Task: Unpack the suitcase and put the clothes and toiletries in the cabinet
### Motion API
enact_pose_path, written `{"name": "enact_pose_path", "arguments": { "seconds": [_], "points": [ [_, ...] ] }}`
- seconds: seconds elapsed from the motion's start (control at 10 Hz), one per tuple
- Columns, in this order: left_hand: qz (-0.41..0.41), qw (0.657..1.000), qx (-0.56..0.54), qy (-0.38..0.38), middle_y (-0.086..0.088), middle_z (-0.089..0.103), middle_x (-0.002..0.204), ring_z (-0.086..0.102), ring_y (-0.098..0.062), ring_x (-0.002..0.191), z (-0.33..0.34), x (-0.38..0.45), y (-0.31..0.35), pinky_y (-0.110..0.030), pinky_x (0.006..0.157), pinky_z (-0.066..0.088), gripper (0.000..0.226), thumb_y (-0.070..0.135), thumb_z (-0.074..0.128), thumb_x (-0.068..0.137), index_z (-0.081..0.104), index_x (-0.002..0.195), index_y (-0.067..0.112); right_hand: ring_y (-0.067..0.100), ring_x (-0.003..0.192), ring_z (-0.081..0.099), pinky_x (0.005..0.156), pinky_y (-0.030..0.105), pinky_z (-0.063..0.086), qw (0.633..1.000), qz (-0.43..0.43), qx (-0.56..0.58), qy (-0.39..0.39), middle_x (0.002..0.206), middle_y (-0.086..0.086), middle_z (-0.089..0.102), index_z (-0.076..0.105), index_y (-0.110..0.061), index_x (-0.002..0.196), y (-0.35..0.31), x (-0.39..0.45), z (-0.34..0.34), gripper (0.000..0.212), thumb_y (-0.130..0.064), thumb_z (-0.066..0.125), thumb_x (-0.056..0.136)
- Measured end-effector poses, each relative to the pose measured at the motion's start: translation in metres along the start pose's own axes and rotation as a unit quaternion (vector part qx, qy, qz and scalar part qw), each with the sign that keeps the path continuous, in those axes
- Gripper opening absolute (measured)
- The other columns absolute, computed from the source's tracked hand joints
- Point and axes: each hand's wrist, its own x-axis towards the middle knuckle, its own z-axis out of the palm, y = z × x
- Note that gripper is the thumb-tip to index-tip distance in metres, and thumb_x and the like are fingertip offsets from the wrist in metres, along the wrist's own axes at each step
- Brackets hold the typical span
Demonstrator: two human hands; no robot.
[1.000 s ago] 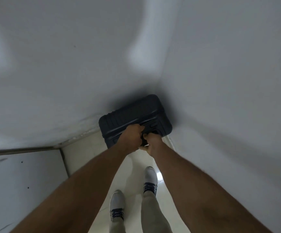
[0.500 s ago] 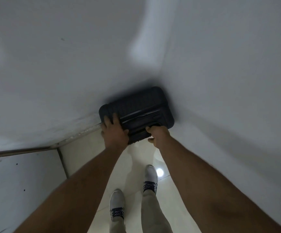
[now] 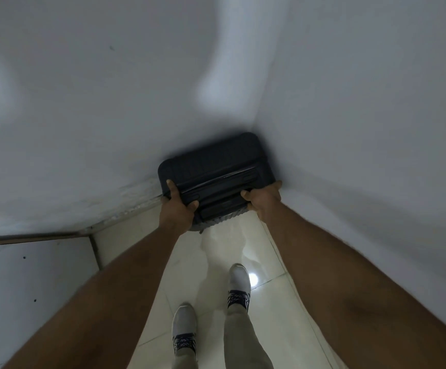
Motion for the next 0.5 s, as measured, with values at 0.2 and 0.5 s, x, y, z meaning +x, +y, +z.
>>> {"name": "enact_pose_path", "arguments": {
  "seconds": [0.2, 0.5],
  "points": [
    [0.014, 0.999, 0.028, -0.024, -0.027, 0.03, 0.158, 0.042, -0.045, 0.139, -0.015, -0.007, -0.002, -0.046, 0.115, 0.039, 0.102, 0.047, 0.062, 0.099, -0.011, 0.164, 0.019, 0.029, 0.118, 0.062, 0.096, 0.055, 0.059, 1.0, -0.008, -0.019, -0.019, 0.137, 0.011, 0.055, 0.027, -0.028, 0.139, 0.006, -0.016, -0.008, 0.114, -0.02, 0.095, 0.048],
    [0.124, 0.991, -0.016, -0.041, -0.014, 0.04, 0.16, 0.044, -0.034, 0.142, -0.102, -0.116, 0.035, -0.043, 0.117, 0.04, 0.089, 0.049, 0.058, 0.101, 0.006, 0.165, 0.015, 0.03, 0.137, 0.051, 0.108, 0.052, 0.051, 0.987, -0.123, -0.097, -0.04, 0.161, 0.008, 0.042, 0.008, -0.028, 0.165, -0.039, -0.174, -0.036, 0.131, -0.036, 0.094, 0.067]
  ]
}}
